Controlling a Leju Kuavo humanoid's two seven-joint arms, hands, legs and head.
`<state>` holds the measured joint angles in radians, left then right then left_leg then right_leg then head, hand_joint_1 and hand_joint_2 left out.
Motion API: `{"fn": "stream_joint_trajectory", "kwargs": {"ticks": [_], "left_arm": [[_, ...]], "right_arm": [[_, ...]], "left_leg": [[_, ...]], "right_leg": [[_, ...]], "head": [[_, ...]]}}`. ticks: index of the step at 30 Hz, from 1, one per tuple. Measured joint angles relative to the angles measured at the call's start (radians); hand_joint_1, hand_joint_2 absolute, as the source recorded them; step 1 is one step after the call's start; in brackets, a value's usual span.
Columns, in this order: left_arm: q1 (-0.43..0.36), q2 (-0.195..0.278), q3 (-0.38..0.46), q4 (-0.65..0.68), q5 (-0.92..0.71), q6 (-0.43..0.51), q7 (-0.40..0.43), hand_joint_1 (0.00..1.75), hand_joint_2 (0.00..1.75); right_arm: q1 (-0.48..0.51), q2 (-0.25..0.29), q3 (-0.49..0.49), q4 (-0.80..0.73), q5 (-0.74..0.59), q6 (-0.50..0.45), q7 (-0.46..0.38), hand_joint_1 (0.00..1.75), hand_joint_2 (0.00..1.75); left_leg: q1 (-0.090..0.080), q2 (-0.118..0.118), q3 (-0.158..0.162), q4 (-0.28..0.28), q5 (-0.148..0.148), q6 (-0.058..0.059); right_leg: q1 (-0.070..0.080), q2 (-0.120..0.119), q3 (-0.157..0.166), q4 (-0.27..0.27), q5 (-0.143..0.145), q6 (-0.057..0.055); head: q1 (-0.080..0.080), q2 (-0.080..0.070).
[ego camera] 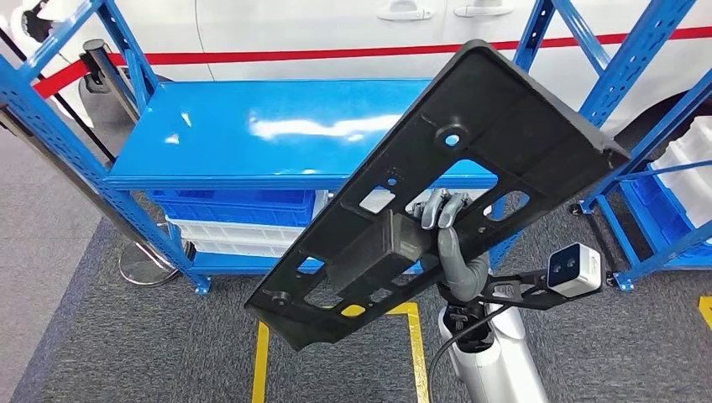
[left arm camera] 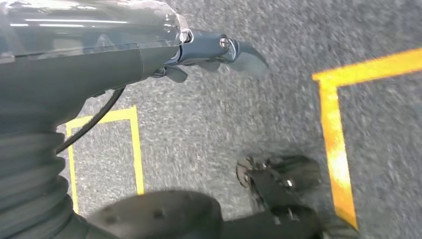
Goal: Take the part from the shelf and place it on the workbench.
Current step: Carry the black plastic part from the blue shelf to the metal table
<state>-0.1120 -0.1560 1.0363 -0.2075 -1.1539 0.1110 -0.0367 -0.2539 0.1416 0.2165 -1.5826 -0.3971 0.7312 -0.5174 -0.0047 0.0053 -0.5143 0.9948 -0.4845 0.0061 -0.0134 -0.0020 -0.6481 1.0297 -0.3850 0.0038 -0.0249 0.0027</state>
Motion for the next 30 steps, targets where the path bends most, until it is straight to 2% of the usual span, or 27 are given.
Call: {"fn": "stream_joint_trajectory", "kwargs": {"ticks": [1,2,4,5,6,7,8,10,11,12,15,16,17,19,20,21,22,23,24,26,27,28,30], "left_arm": [[0.0,0.0,0.0,0.0,0.0,0.0,0.002,0.0,1.75],[-0.001,0.0,0.0,0.0,0.0,0.0,0.004,0.0,1.75],[-0.003,0.0,0.0,0.0,0.0,0.001,0.007,0.0,1.75],[-0.003,0.0,0.0,0.0,0.0,0.001,0.008,0.0,1.75],[-0.002,0.0,0.0,0.0,0.0,0.001,0.009,0.0,1.75],[-0.001,0.0,0.0,0.0,0.0,0.001,0.009,0.0,1.75],[-0.001,0.0,0.0,0.0,0.001,0.001,0.01,0.0,1.75],[0.0,-0.001,0.0,0.0,0.001,0.001,0.01,0.0,1.75],[0.0,-0.001,0.0,0.0,0.002,0.001,0.01,0.0,1.75],[0.0,0.0,0.0,0.0,0.002,0.001,0.009,0.0,1.75],[0.002,0.0,0.0,0.0,0.002,0.001,0.008,0.0,1.75],[0.003,0.001,0.0,0.0,0.003,0.001,0.008,0.0,1.75],[0.003,0.002,0.0,0.0,0.003,0.001,0.008,0.0,1.75],[0.002,0.002,0.0,0.0,0.004,0.001,0.007,0.0,1.75],[0.001,0.002,0.0,0.0,0.005,0.001,0.006,0.0,1.75],[0.0,0.002,0.001,0.0,0.006,0.001,0.005,0.0,1.75],[-0.001,0.002,0.001,0.0,0.006,0.001,0.005,0.0,1.75],[-0.001,0.002,0.001,0.0,0.007,0.001,0.005,0.0,1.75],[0.0,0.002,0.001,0.0,0.007,0.001,0.006,0.0,1.75],[0.001,0.004,0.001,0.0,0.009,0.001,0.007,0.0,1.75],[0.001,0.005,0.001,0.0,0.011,0.001,0.007,0.0,1.75],[0.001,0.006,0.001,0.0,0.011,0.001,0.007,0.0,1.75],[0.002,0.007,0.001,0.0,0.013,0.0,0.006,0.0,1.75]], "right_arm": [[0.001,-0.001,0.0,-0.005,0.0,0.002,0.0,1.75,1.75],[0.001,-0.002,-0.001,-0.009,0.001,0.004,-0.001,1.75,1.75],[0.002,-0.003,-0.001,-0.014,0.002,0.006,-0.001,1.75,1.75],[0.003,-0.003,-0.001,-0.015,0.003,0.006,0.0,1.75,1.75],[0.005,-0.004,-0.001,-0.015,0.003,0.006,0.0,1.75,1.75],[0.006,-0.005,-0.001,-0.016,0.003,0.006,0.0,1.75,1.75],[0.006,-0.005,-0.001,-0.016,0.003,0.007,0.0,1.75,1.75],[0.005,-0.006,-0.001,-0.018,0.004,0.013,0.0,1.75,1.75],[0.005,-0.006,0.0,-0.021,0.006,0.021,-0.002,1.75,1.75],[0.005,-0.007,0.0,-0.025,0.007,0.031,-0.005,1.75,1.75],[0.006,-0.009,0.004,-0.041,0.007,0.071,-0.024,1.75,1.75],[0.005,-0.009,0.008,-0.047,0.004,0.088,-0.031,1.75,1.75],[0.003,-0.008,0.013,-0.054,-0.001,0.106,-0.037,1.75,1.75],[-0.001,-0.008,0.024,-0.068,-0.014,0.136,-0.045,1.75,1.75],[-0.003,-0.008,0.028,-0.073,-0.019,0.146,-0.047,1.75,1.75],[-0.005,-0.008,0.033,-0.075,-0.022,0.153,-0.047,1.75,1.75],[-0.006,-0.008,0.037,-0.077,-0.024,0.158,-0.048,1.75,1.75],[-0.007,-0.008,0.041,-0.08,-0.025,0.161,-0.047,1.75,1.75],[-0.009,-0.008,0.045,-0.082,-0.026,0.164,-0.047,1.75,1.75],[-0.014,-0.008,0.051,-0.092,-0.028,0.167,-0.047,1.75,1.75],[-0.017,-0.008,0.054,-0.095,-0.029,0.169,-0.047,1.75,1.75],[-0.02,-0.007,0.056,-0.098,-0.03,0.172,-0.047,1.75,1.75],[-0.023,-0.007,0.06,-0.1,-0.031,0.178,-0.047,1.75,1.75]], "left_leg": [[0.003,0.002,-0.002,-0.006,0.011,0.007],[0.006,0.004,-0.007,-0.012,0.023,0.013],[0.007,0.006,-0.025,-0.015,0.041,0.021],[0.007,0.006,-0.036,-0.013,0.048,0.021],[0.007,0.006,-0.048,-0.011,0.054,0.02],[0.007,0.006,-0.058,-0.007,0.059,0.019],[0.007,0.006,-0.068,-0.001,0.062,0.017],[0.008,0.005,-0.083,0.012,0.066,0.012],[0.007,0.005,-0.09,0.02,0.068,0.008],[0.005,0.004,-0.095,0.025,0.069,0.003],[0.003,0.003,-0.103,0.028,0.079,-0.015],[0.004,0.003,-0.108,0.034,0.073,-0.021],[0.006,0.002,-0.117,0.055,0.053,-0.027],[0.009,0.001,-0.157,0.158,-0.024,-0.038],[0.011,0.001,-0.179,0.228,-0.065,-0.042],[0.012,0.001,-0.195,0.285,-0.093,-0.044],[0.012,0.001,-0.194,0.311,-0.104,-0.044],[0.012,0.001,-0.173,0.298,-0.096,-0.042],[0.011,0.001,-0.134,0.244,-0.074,-0.038],[0.008,0.001,-0.04,0.095,-0.031,-0.024],[0.005,0.001,-0.012,0.043,-0.019,-0.018],[0.002,0.002,0.0,0.016,-0.016,-0.012],[-0.001,0.001,-0.003,0.006,-0.008,-0.003]], "right_leg": [[0.0,0.0,-0.005,0.007,-0.009,0.005],[0.0,0.001,-0.016,0.031,-0.032,0.009],[-0.001,0.002,-0.059,0.139,-0.114,0.014],[-0.001,0.002,-0.082,0.207,-0.153,0.017],[-0.001,0.002,-0.094,0.256,-0.176,0.019],[-0.002,0.002,-0.088,0.272,-0.182,0.021],[-0.002,0.002,-0.061,0.248,-0.17,0.021],[-0.003,0.001,0.031,0.116,-0.131,0.017],[-0.002,0.002,0.066,0.056,-0.116,0.013],[-0.001,0.003,0.085,0.021,-0.109,0.007],[0.002,0.004,0.081,0.011,-0.096,-0.014],[0.001,0.004,0.077,0.01,-0.089,-0.022],[0.0,0.003,0.072,0.007,-0.082,-0.03],[-0.001,0.0,0.056,0.006,-0.069,-0.039],[0.0,0.0,0.048,0.006,-0.063,-0.041],[0.001,-0.001,0.04,0.007,-0.057,-0.042],[0.003,-0.002,0.033,0.007,-0.052,-0.041],[0.004,-0.002,0.026,0.008,-0.047,-0.041],[0.005,-0.001,0.021,0.009,-0.042,-0.04],[0.008,0.001,0.014,0.009,-0.031,-0.035],[0.009,0.0,0.011,0.009,-0.027,-0.031],[0.009,-0.001,0.009,0.009,-0.022,-0.025],[0.007,-0.003,0.007,0.004,-0.013,-0.011]], "head": [[0.0,0.0],[0.001,0.0],[0.004,0.0],[0.006,0.0],[0.006,0.0],[0.006,0.0],[0.006,0.0],[0.006,0.0],[0.006,0.0],[0.006,0.0],[0.005,0.0],[0.005,0.0],[0.004,0.0],[0.003,0.0],[0.002,0.0],[0.002,0.0],[0.002,0.0],[0.002,0.0],[0.002,0.0],[0.002,0.0],[0.002,0.0],[0.003,0.0],[0.003,0.0]]}}
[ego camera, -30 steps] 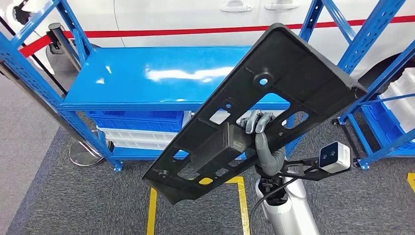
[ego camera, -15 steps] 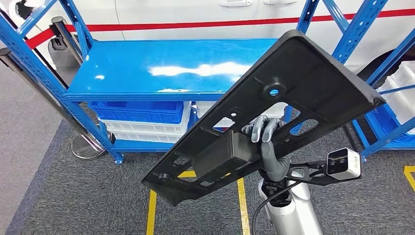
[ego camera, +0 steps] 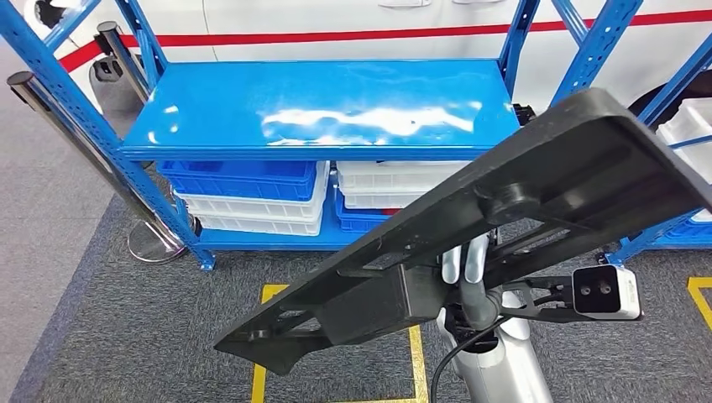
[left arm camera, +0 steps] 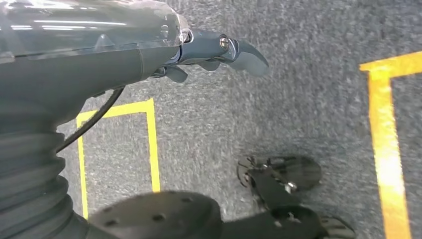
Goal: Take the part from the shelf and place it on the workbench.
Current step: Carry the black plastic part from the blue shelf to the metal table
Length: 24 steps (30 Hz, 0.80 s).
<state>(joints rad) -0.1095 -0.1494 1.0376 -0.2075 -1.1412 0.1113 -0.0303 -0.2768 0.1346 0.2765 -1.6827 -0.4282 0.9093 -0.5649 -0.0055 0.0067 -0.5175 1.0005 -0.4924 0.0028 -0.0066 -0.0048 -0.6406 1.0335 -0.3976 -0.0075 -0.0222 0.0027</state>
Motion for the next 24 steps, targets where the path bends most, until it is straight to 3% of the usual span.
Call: {"fn": "stream_joint_trajectory", "kwargs": {"ticks": [2,3,5,6,7,8,10,12,13,16,18,21,22,23,24], "left_arm": [[0.002,0.0,0.001,0.0,0.001,0.0,-0.002,0.0,1.75],[0.003,0.0,0.001,0.0,0.001,0.0,-0.004,0.0,1.75],[0.002,0.0,0.001,0.0,0.003,0.0,-0.006,0.0,1.75],[0.003,0.0,0.002,0.0,0.004,0.0,-0.007,0.0,1.75],[0.004,0.0,0.002,0.0,0.005,0.0,-0.007,0.0,1.75],[0.005,0.0,0.004,0.0,0.006,0.0,-0.007,0.0,1.75],[0.005,-0.002,0.006,0.0,0.007,0.001,-0.008,0.0,1.75],[0.005,-0.003,0.008,0.0,0.007,0.001,-0.01,0.0,1.75],[0.005,-0.003,0.009,0.0,0.008,0.002,-0.011,0.0,1.75],[0.004,-0.003,0.009,0.0,0.008,0.002,-0.014,0.0,1.75],[0.004,-0.003,0.01,0.0,0.008,0.002,-0.016,0.0,1.75],[0.003,-0.003,0.01,0.0,0.008,0.002,-0.019,0.0,1.75],[0.002,-0.003,0.01,0.0,0.008,0.002,-0.02,0.0,1.75],[0.001,-0.003,0.01,0.0,0.008,0.002,-0.022,0.0,1.75],[0.001,-0.003,0.01,0.0,0.007,0.002,-0.022,0.0,1.75]], "right_arm": [[-0.004,0.0,0.002,-0.001,-0.002,0.005,-0.001,1.75,1.75],[-0.006,0.0,0.004,-0.001,-0.003,0.006,-0.001,1.75,1.75],[-0.01,-0.001,0.004,-0.001,-0.005,0.008,-0.002,1.75,1.75],[-0.01,-0.001,0.005,-0.001,-0.006,0.008,-0.002,1.75,1.75],[-0.01,-0.002,0.005,0.0,-0.007,0.008,-0.002,1.75,1.75],[-0.01,-0.002,0.005,0.0,-0.007,0.008,-0.002,1.75,1.75],[-0.013,-0.003,0.007,0.0,-0.008,0.007,-0.002,1.75,1.75],[-0.018,-0.003,0.01,0.0,-0.01,0.006,0.001,1.75,1.75],[-0.02,-0.003,0.011,0.0,-0.01,0.006,0.003,1.75,1.75],[-0.022,-0.004,0.013,0.0,-0.012,0.005,0.008,1.75,1.75],[-0.025,-0.004,0.013,0.001,-0.012,0.005,0.009,1.75,1.75],[-0.028,-0.004,0.013,0.004,-0.012,0.005,0.009,1.75,1.75],[-0.028,-0.004,0.013,0.006,-0.012,0.005,0.009,1.75,1.75],[-0.028,-0.004,0.013,0.007,-0.012,0.004,0.01,1.75,1.75],[-0.028,-0.004,0.013,0.009,-0.012,0.004,0.012,1.75,1.75]], "left_leg": [[0.004,0.002,-0.002,-0.012,0.019,0.011],[0.007,0.004,-0.005,-0.018,0.029,0.016],[0.008,0.005,-0.019,-0.02,0.043,0.022],[0.007,0.005,-0.027,-0.018,0.047,0.021],[0.008,0.005,-0.034,-0.015,0.05,0.021],[0.008,0.005,-0.04,-0.011,0.052,0.019],[0.009,0.004,-0.047,-0.001,0.051,0.016],[0.007,0.004,-0.056,0.012,0.049,0.007],[0.005,0.004,-0.06,0.017,0.048,0.002],[0.006,0.006,-0.067,0.022,0.048,-0.013],[0.009,0.004,-0.084,0.062,0.017,-0.024],[0.013,0.002,-0.161,0.244,-0.079,-0.035],[0.014,0.002,-0.179,0.289,-0.093,-0.036],[0.014,0.002,-0.18,0.299,-0.087,-0.036],[0.015,0.0,-0.161,0.268,-0.063,-0.034]], "right_leg": [[-0.002,0.001,-0.008,0.014,-0.014,0.012],[-0.003,0.002,-0.023,0.048,-0.042,0.016],[-0.005,0.004,-0.073,0.171,-0.122,0.024],[-0.007,0.004,-0.096,0.234,-0.151,0.027],[-0.008,0.004,-0.105,0.27,-0.163,0.03],[-0.009,0.004,-0.095,0.269,-0.155,0.032],[-0.013,0.003,-0.02,0.156,-0.103,0.033],[-0.012,0.003,0.045,0.041,-0.073,0.025],[-0.01,0.004,0.055,0.017,-0.071,0.018],[-0.007,0.009,0.049,0.011,-0.066,-0.003],[-0.01,0.012,0.047,0.005,-0.059,-0.016],[-0.01,0.019,0.04,0.005,-0.053,-0.025],[-0.009,0.023,0.038,0.005,-0.052,-0.025],[-0.009,0.029,0.037,0.006,-0.051,-0.025],[-0.009,0.036,0.037,0.007,-0.05,-0.024]], "head": [[0.001,0.0],[0.001,0.0],[0.002,0.0],[0.001,0.0],[0.002,0.0],[0.001,0.0],[0.002,0.0],[0.001,0.0],[0.001,0.0],[0.0,0.0],[-0.001,0.0],[-0.002,0.0],[-0.002,0.0],[-0.002,0.0],[-0.002,0.0]]}}
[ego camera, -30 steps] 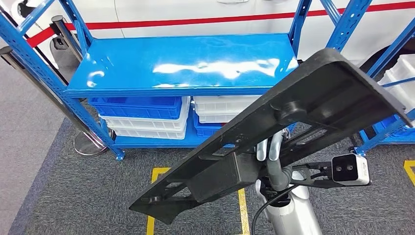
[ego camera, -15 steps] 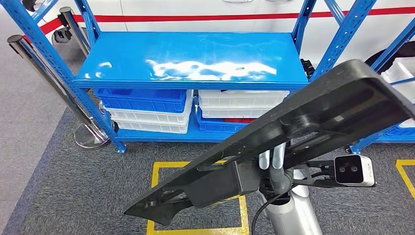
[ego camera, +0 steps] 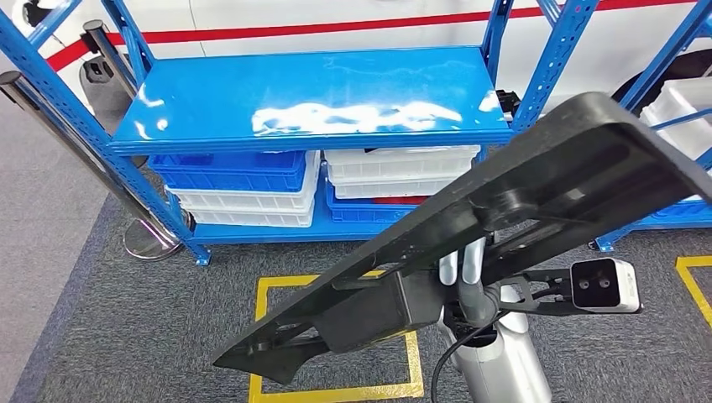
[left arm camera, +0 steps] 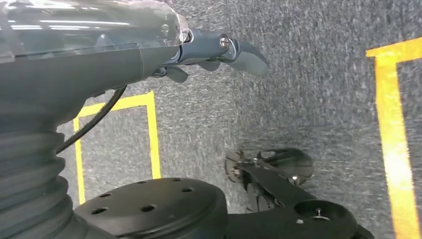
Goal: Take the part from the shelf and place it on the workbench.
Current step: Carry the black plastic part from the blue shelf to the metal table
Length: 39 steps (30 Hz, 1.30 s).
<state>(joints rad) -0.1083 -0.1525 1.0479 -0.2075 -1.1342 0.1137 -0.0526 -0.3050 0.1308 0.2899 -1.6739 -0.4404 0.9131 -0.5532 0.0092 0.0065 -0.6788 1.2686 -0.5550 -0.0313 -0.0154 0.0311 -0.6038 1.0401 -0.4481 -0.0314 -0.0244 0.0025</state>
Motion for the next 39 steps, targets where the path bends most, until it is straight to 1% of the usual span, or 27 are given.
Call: {"fn": "stream_joint_trajectory", "kwargs": {"ticks": [1,3,5,7,9,10,12,13,14,15,18,20,22,24,25,27,28,29,30,31,33,34,35,36,37,38,39], "left_arm": [[0.001,0.0,0.0,0.0,-0.001,0.0,0.0,0.0,1.75],[0.004,0.001,0.0,0.0,-0.004,0.0,0.0,0.0,1.75],[0.006,0.002,0.0,0.0,-0.006,0.0,0.0,0.0,1.75],[0.005,0.002,0.0,0.0,-0.007,-0.001,0.0,0.0,1.75],[0.004,0.001,0.0,0.0,-0.008,-0.001,-0.001,0.0,1.75],[0.005,0.001,0.0,0.0,-0.008,-0.001,-0.001,0.0,1.75],[0.006,0.001,0.0,0.0,-0.009,-0.002,-0.002,0.0,1.75],[0.007,0.001,0.0,0.0,-0.01,-0.002,-0.003,0.0,1.75],[0.008,0.001,0.0,0.0,-0.01,-0.003,-0.003,0.0,1.75],[0.008,0.001,0.0,0.0,-0.01,-0.003,-0.003,0.0,1.75],[0.005,0.0,0.0,0.0,-0.011,-0.003,-0.003,0.0,1.75],[0.004,0.0,0.0,0.0,-0.013,-0.001,-0.002,0.0,1.75],[0.003,0.0,0.0,0.0,-0.017,0.005,0.003,0.0,1.75],[0.002,0.001,-0.001,0.0,-0.026,0.015,0.016,0.0,1.75],[0.002,0.0,-0.001,0.0,-0.031,0.019,0.026,0.0,1.75],[0.002,0.0,-0.002,0.0,-0.038,0.022,0.039,0.0,1.75],[0.001,0.0,-0.003,0.0,-0.04,0.022,0.044,0.0,1.75],[-0.001,0.0,-0.003,0.0,-0.042,0.022,0.047,0.0,1.75],[-0.003,0.0,-0.004,0.0,-0.045,0.023,0.049,0.0,1.75],[-0.003,0.0,-0.004,0.0,-0.049,0.024,0.053,0.0,1.75],[0.0,0.002,-0.006,0.0,-0.057,0.027,0.06,0.0,1.75],[0.002,0.003,-0.008,0.0,-0.062,0.03,0.063,0.0,1.75],[0.003,0.004,-0.011,0.0,-0.067,0.033,0.066,0.0,1.75],[0.003,0.005,-0.015,0.0,-0.071,0.035,0.068,0.0,1.75],[0.003,0.004,-0.019,0.0,-0.075,0.037,0.069,0.0,1.75],[0.002,0.004,-0.022,0.0,-0.076,0.038,0.069,0.0,1.75],[0.003,0.003,-0.025,0.0,-0.078,0.039,0.069,0.0,1.75]], "right_arm": [[-0.001,0.0,0.0,0.001,0.0,-0.001,0.001,1.75,1.75],[-0.004,0.0,0.0,0.001,0.001,-0.002,0.003,1.75,1.75],[-0.006,0.0,0.0,0.002,0.001,-0.002,0.004,1.75,1.75],[-0.006,0.0,0.0,0.002,0.003,-0.003,0.005,1.75,1.75],[-0.008,-0.001,0.0,0.002,0.003,-0.004,0.005,1.75,1.75],[-0.009,-0.001,0.0,0.002,0.004,-0.005,0.005,1.75,1.75],[-0.008,-0.002,0.0,0.002,0.005,-0.009,0.004,1.75,1.75],[-0.007,-0.003,0.0,0.003,0.005,-0.011,0.004,1.75,1.75],[-0.005,-0.004,0.0,0.003,0.006,-0.014,0.004,1.75,1.75],[-0.004,-0.005,0.0,0.004,0.007,-0.016,0.003,1.75,1.75],[-0.005,-0.007,0.0,0.004,0.01,-0.017,-0.001,1.75,1.75],[-0.007,-0.007,0.0,0.003,0.011,-0.017,-0.004,1.75,1.75],[-0.007,-0.007,0.0,0.002,0.011,-0.017,-0.006,1.75,1.75],[-0.008,-0.007,0.0,0.002,0.011,-0.015,-0.007,1.75,1.75],[-0.009,-0.007,0.0,0.002,0.011,-0.015,-0.007,1.75,1.75],[-0.008,-0.006,0.0,0.002,0.011,-0.014,-0.008,1.75,1.75],[-0.006,-0.006,0.0,0.002,0.011,-0.014,-0.008,1.75,1.75],[-0.004,-0.006,0.0,0.001,0.011,-0.014,-0.008,1.75,1.75],[-0.002,-0.006,0.0,0.001,0.011,-0.015,-0.008,1.75,1.75],[0.001,-0.006,0.0,0.0,0.011,-0.015,-0.008,1.75,1.75],[0.005,-0.005,-0.001,-0.006,0.011,-0.015,-0.008,1.75,1.75],[0.007,-0.005,-0.001,-0.01,0.012,-0.015,-0.008,1.75,1.75],[0.011,-0.005,-0.001,-0.013,0.012,-0.015,-0.008,1.75,1.75],[0.015,-0.005,-0.002,-0.015,0.013,-0.015,-0.008,1.75,1.75],[0.019,-0.005,-0.003,-0.017,0.014,-0.014,-0.01,1.75,1.75],[0.024,-0.005,-0.006,-0.019,0.015,-0.014,-0.011,1.75,1.75],[0.026,-0.006,-0.009,-0.022,0.016,-0.014,-0.014,1.75,1.75]], "left_leg": [[0.0,-0.008,0.034,-0.064,0.036,0.004],[0.001,-0.043,0.099,-0.195,0.084,0.014],[-0.001,-0.064,0.121,-0.247,0.089,0.02],[0.0,-0.051,0.122,-0.258,0.093,0.025],[0.003,-0.031,0.126,-0.272,0.103,0.036],[0.005,-0.02,0.127,-0.278,0.108,0.04],[0.002,0.001,0.125,-0.279,0.109,0.045],[0.001,0.012,0.124,-0.278,0.109,0.045],[0.001,0.023,0.124,-0.277,0.109,0.045],[0.0,0.034,0.124,-0.275,0.107,0.044],[-0.003,0.058,0.123,-0.263,0.098,0.036],[-0.008,0.071,0.12,-0.256,0.093,0.026],[-0.009,0.082,0.122,-0.256,0.09,0.016],[-0.005,0.06,0.117,-0.235,0.068,0.004],[-0.003,0.04,0.102,-0.197,0.042,-0.001],[-0.001,0.009,0.05,-0.074,-0.027,-0.007],[-0.001,0.006,0.024,-0.013,-0.051,-0.008],[-0.001,0.005,0.01,0.021,-0.056,-0.007],[-0.001,0.004,0.014,0.018,-0.042,-0.005],[-0.001,0.0,0.036,-0.024,-0.011,0.0],[-0.002,-0.036,0.1,-0.158,0.057,0.014],[-0.003,-0.055,0.123,-0.211,0.075,0.02],[-0.004,-0.069,0.135,-0.241,0.08,0.025],[-0.006,-0.071,0.139,-0.251,0.076,0.028],[-0.006,-0.062,0.141,-0.26,0.078,0.03],[-0.004,-0.051,0.143,-0.269,0.082,0.033],[-0.001,-0.04,0.145,-0.277,0.088,0.038]], "right_leg": [[0.0,0.008,0.0,0.001,0.001,0.001],[0.0,0.025,-0.003,0.002,0.004,0.008],[-0.003,0.04,-0.012,0.002,0.011,0.019],[-0.005,0.051,-0.018,-0.002,0.018,0.033],[-0.003,0.03,-0.032,0.024,-0.003,0.042],[-0.001,0.011,-0.051,0.065,-0.029,0.045],[-0.001,-0.016,-0.111,0.193,-0.093,0.049],[-0.001,-0.021,-0.136,0.247,-0.11,0.051],[-0.001,-0.023,-0.147,0.271,-0.11,0.052],[-0.001,-0.027,-0.138,0.257,-0.092,0.052],[0.003,-0.064,-0.036,0.063,-0.007,0.044],[0.009,-0.079,-0.01,0.002,0.004,0.031],[0.011,-0.062,-0.014,0.002,0.006,0.018],[0.007,-0.046,-0.015,-0.002,0.011,0.007],[0.004,-0.039,-0.015,-0.004,0.013,0.002],[0.003,-0.023,-0.018,-0.003,0.015,-0.004],[0.004,-0.014,-0.019,-0.003,0.016,-0.005],[0.005,-0.004,-0.02,-0.002,0.017,-0.005],[0.006,0.007,-0.02,-0.002,0.017,-0.005],[0.006,0.02,-0.019,-0.001,0.018,-0.005],[0.007,0.043,-0.018,0.0,0.02,-0.001],[0.006,0.054,-0.021,0.001,0.022,0.003],[0.003,0.063,-0.025,0.001,0.026,0.008],[0.001,0.073,-0.03,-0.001,0.03,0.016],[0.0,0.082,-0.034,-0.003,0.035,0.023],[0.0,0.078,-0.037,-0.003,0.036,0.029],[0.001,0.061,-0.043,0.006,0.028,0.034]], "head": [[0.0,0.0],[0.001,0.0],[0.001,0.0],[0.0,0.0],[0.001,0.0],[0.003,0.0],[0.005,0.0],[0.005,0.0],[0.005,0.0],[0.005,0.0],[0.005,0.0],[0.004,0.0],[0.003,0.0],[0.002,0.0],[0.002,0.0],[0.002,0.0],[0.002,0.0],[0.002,0.0],[0.002,0.0],[0.002,0.0],[0.003,0.0],[0.003,0.0],[0.003,0.0],[0.003,0.0],[0.002,0.0],[0.002,0.0],[0.004,0.0]]}}
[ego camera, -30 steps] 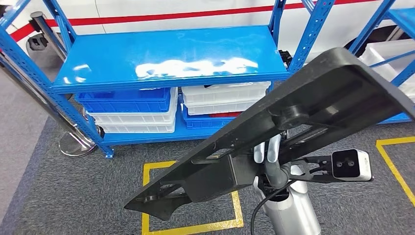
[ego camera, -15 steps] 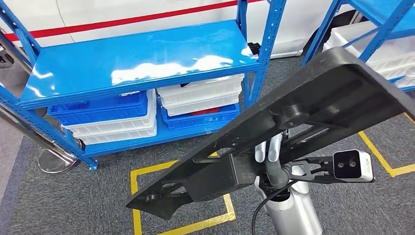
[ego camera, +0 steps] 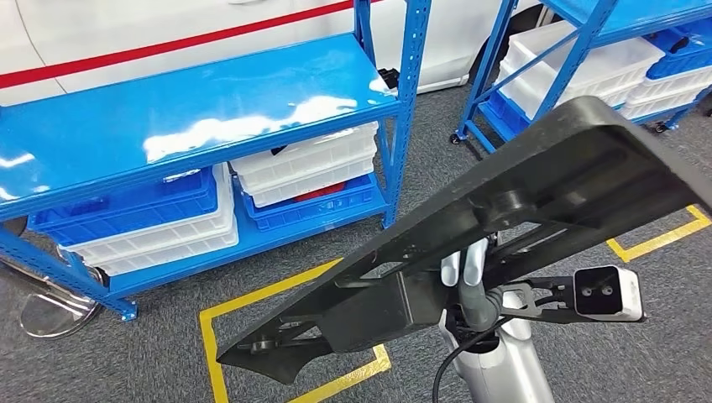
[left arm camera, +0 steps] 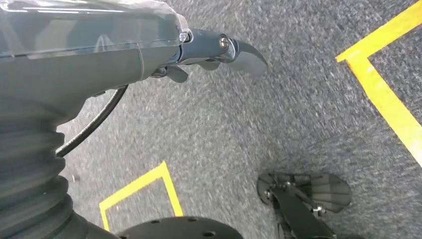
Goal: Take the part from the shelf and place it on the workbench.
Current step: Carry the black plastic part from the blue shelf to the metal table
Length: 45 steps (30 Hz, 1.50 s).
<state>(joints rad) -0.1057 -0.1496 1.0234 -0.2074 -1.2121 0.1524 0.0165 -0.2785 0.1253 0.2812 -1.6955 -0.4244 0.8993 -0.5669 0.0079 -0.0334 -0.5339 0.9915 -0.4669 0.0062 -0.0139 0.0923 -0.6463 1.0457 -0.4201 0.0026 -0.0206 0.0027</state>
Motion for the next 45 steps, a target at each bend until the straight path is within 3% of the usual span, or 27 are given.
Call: {"fn": "stream_joint_trajectory", "kwargs": {"ticks": [2,4,5,6,7,9,11,14,16,18,19,20,21,23,25,27,29,31,33,35,36,37,39,41,42,44,45], "left_arm": [[0.002,-0.001,-0.003,0.0,-0.003,0.001,0.0,0.0,1.75],[0.005,-0.001,-0.005,0.0,-0.009,0.002,0.0,0.0,1.75],[0.006,-0.001,-0.006,0.0,-0.012,0.002,0.0,0.0,1.75],[0.006,-0.001,-0.008,0.0,-0.015,0.002,0.0,0.0,1.75],[0.006,-0.001,-0.011,0.0,-0.017,0.002,0.0,0.0,1.75],[0.005,-0.001,-0.017,0.0,-0.021,0.002,0.0,0.0,1.75],[0.004,-0.001,-0.021,0.0,-0.024,0.003,0.0,0.0,1.75],[0.0,-0.001,-0.026,0.0,-0.028,0.008,0.0,0.0,1.75],[-0.001,-0.001,-0.029,0.0,-0.031,0.01,-0.001,0.0,1.75],[-0.001,-0.001,-0.029,0.0,-0.032,0.012,-0.002,0.0,1.75],[-0.003,-0.001,-0.029,0.0,-0.032,0.012,-0.002,0.0,1.75],[-0.005,-0.001,-0.029,0.0,-0.032,0.013,-0.002,0.0,1.75],[-0.007,-0.001,-0.03,0.0,-0.032,0.014,-0.001,0.0,1.75],[-0.006,0.0,-0.03,0.0,-0.035,0.016,0.0,0.0,1.75],[-0.001,0.005,-0.03,0.0,-0.039,0.022,0.0,0.0,1.75],[0.003,0.009,-0.032,0.0,-0.045,0.029,-0.003,0.0,1.75],[0.002,0.01,-0.036,0.0,-0.049,0.034,-0.008,0.0,1.75],[0.0,0.011,-0.042,0.0,-0.053,0.036,-0.012,0.0,1.75],[0.0,0.012,-0.045,0.0,-0.054,0.034,-0.012,0.0,1.75],[0.002,0.014,-0.045,0.0,-0.05,0.022,-0.006,0.0,1.75],[0.001,0.016,-0.045,0.0,-0.047,0.009,-0.001,0.0,1.75],[0.0,0.017,-0.045,0.0,-0.044,-0.006,0.005,0.0,1.75],[-0.003,0.018,-0.045,0.0,-0.038,-0.03,0.015,0.0,1.75],[-0.004,0.019,-0.045,0.0,-0.034,-0.035,0.021,0.0,1.75],[-0.004,0.02,-0.045,0.0,-0.033,-0.035,0.024,0.0,1.75],[-0.006,0.021,-0.045,0.0,-0.033,-0.033,0.026,0.0,1.75],[-0.007,0.021,-0.045,0.0,-0.032,-0.032,0.027,0.0,1.75]], "right_arm": [[0.004,0.0,-0.006,-0.004,0.004,0.003,-0.004,1.75,1.75],[0.013,0.0,-0.013,-0.006,0.009,0.005,-0.008,1.75,1.75],[0.019,-0.001,-0.017,-0.007,0.012,0.005,-0.009,1.75,1.75],[0.026,-0.001,-0.02,-0.009,0.015,0.005,-0.01,1.75,1.75],[0.03,-0.001,-0.024,-0.013,0.016,0.006,-0.011,1.75,1.75],[0.035,-0.001,-0.028,-0.022,0.019,0.008,-0.011,1.75,1.75],[0.037,0.0,-0.032,-0.031,0.02,0.012,-0.012,1.75,1.75],[0.042,0.0,-0.041,-0.04,0.021,0.015,-0.013,1.75,1.75],[0.043,0.001,-0.045,-0.047,0.021,0.017,-0.015,1.75,1.75],[0.046,0.004,-0.048,-0.051,0.021,0.019,-0.016,1.75,1.75],[0.049,0.005,-0.049,-0.051,0.021,0.021,-0.016,1.75,1.75],[0.053,0.006,-0.051,-0.052,0.021,0.024,-0.017,1.75,1.75],[0.056,0.006,-0.053,-0.052,0.021,0.027,-0.018,1.75,1.75],[0.058,0.006,-0.056,-0.054,0.021,0.03,-0.021,1.75,1.75],[0.058,0.007,-0.061,-0.056,0.022,0.03,-0.025,1.75,1.75],[0.06,0.009,-0.065,-0.059,0.023,0.03,-0.029,1.75,1.75],[0.064,0.01,-0.069,-0.062,0.024,0.029,-0.031,1.75,1.75],[0.065,0.01,-0.073,-0.067,0.025,0.029,-0.034,1.75,1.75],[0.064,0.01,-0.075,-0.069,0.026,0.029,-0.036,1.75,1.75],[0.066,0.01,-0.076,-0.069,0.026,0.03,-0.037,1.75,1.75],[0.067,0.011,-0.076,-0.069,0.026,0.03,-0.037,1.75,1.75],[0.067,0.012,-0.076,-0.069,0.026,0.031,-0.037,1.75,1.75],[0.065,0.016,-0.076,-0.069,0.027,0.031,-0.036,1.75,1.75],[0.06,0.023,-0.076,-0.07,0.029,0.031,-0.035,1.75,1.75],[0.059,0.026,-0.076,-0.07,0.03,0.031,-0.035,1.75,1.75],[0.058,0.029,-0.076,-0.07,0.032,0.031,-0.034,1.75,1.75],[0.057,0.029,-0.076,-0.07,0.032,0.031,-0.034,1.75,1.75]], "left_leg": [[0.003,0.025,0.003,-0.012,0.008,0.007],[0.002,0.049,0.001,-0.012,0.009,0.01],[0.002,0.061,0.001,-0.012,0.008,0.01],[0.001,0.073,0.001,-0.011,0.007,0.01],[0.002,0.085,0.001,-0.009,0.005,0.008],[0.0,0.104,0.001,-0.001,-0.002,0.001],[-0.005,0.118,0.001,0.008,-0.011,-0.01],[-0.006,0.134,0.004,0.011,-0.018,-0.026],[-0.002,0.106,-0.007,0.046,-0.049,-0.035],[0.002,0.063,-0.054,0.159,-0.115,-0.042],[0.002,0.053,-0.084,0.227,-0.144,-0.044],[0.003,0.048,-0.106,0.277,-0.159,-0.045],[0.002,0.046,-0.114,0.294,-0.153,-0.045],[0.002,0.035,-0.077,0.212,-0.09,-0.038],[0.003,-0.005,-0.021,0.083,-0.031,-0.025],[0.001,-0.03,0.002,0.024,-0.021,-0.018],[0.001,-0.017,0.005,0.009,-0.017,-0.011],[0.006,0.005,0.009,-0.007,-0.005,0.0],[0.005,0.03,0.011,-0.016,0.002,0.007],[0.003,0.055,0.009,-0.014,0.002,0.009],[0.002,0.068,0.009,-0.013,0.001,0.009],[0.003,0.08,0.009,-0.012,-0.001,0.008],[0.003,0.1,0.011,-0.005,-0.007,0.001],[-0.002,0.115,0.01,0.005,-0.017,-0.01],[-0.005,0.122,0.01,0.008,-0.021,-0.016],[-0.005,0.137,0.012,0.009,-0.024,-0.026],[-0.003,0.133,0.012,0.013,-0.03,-0.032]], "right_leg": [[0.001,-0.053,-0.036,0.079,-0.051,0.006],[-0.001,-0.08,-0.096,0.208,-0.114,0.015],[-0.002,-0.084,-0.114,0.25,-0.126,0.018],[-0.004,-0.087,-0.113,0.255,-0.118,0.021],[-0.005,-0.092,-0.091,0.219,-0.094,0.022],[-0.002,-0.122,-0.013,0.083,-0.039,0.017],[0.005,-0.143,0.031,-0.001,-0.021,0.003],[0.007,-0.122,0.029,-0.009,-0.021,-0.017],[0.002,-0.105,0.03,-0.014,-0.017,-0.03],[0.001,-0.088,0.029,-0.015,-0.014,-0.037],[0.002,-0.078,0.028,-0.014,-0.014,-0.039],[0.003,-0.068,0.028,-0.014,-0.013,-0.04],[0.003,-0.056,0.027,-0.013,-0.013,-0.04],[0.004,-0.03,0.029,-0.01,-0.013,-0.04],[0.003,-0.004,0.027,-0.007,-0.011,-0.035],[0.0,0.016,0.017,-0.007,-0.005,-0.024],[-0.003,0.03,0.01,-0.011,0.003,-0.008],[0.0,-0.001,-0.003,0.011,-0.013,0.002],[0.002,-0.057,-0.047,0.107,-0.07,0.008],[-0.002,-0.08,-0.103,0.228,-0.121,0.014],[-0.004,-0.085,-0.115,0.255,-0.124,0.016],[-0.006,-0.089,-0.106,0.242,-0.108,0.018],[-0.008,-0.115,-0.039,0.123,-0.05,0.018],[-0.002,-0.145,0.017,0.018,-0.022,0.008],[0.001,-0.151,0.025,-0.001,-0.022,0.001],[0.005,-0.133,0.021,-0.003,-0.023,-0.014],[0.004,-0.124,0.02,-0.005,-0.021,-0.02]], "head": [[0.004,0.0],[0.007,0.0],[0.007,0.0],[0.007,0.0],[0.007,0.0],[0.008,0.0],[0.007,0.0],[0.006,0.0],[0.006,0.0],[0.005,0.0],[0.005,0.0],[0.005,0.0],[0.005,0.0],[0.005,0.0],[0.006,0.0],[0.005,0.0],[0.004,0.0],[0.007,0.0],[0.012,0.0],[0.015,0.0],[0.015,0.0],[0.015,0.0],[0.015,0.0],[0.014,0.0],[0.013,0.0],[0.012,0.0],[0.012,0.0]]}}
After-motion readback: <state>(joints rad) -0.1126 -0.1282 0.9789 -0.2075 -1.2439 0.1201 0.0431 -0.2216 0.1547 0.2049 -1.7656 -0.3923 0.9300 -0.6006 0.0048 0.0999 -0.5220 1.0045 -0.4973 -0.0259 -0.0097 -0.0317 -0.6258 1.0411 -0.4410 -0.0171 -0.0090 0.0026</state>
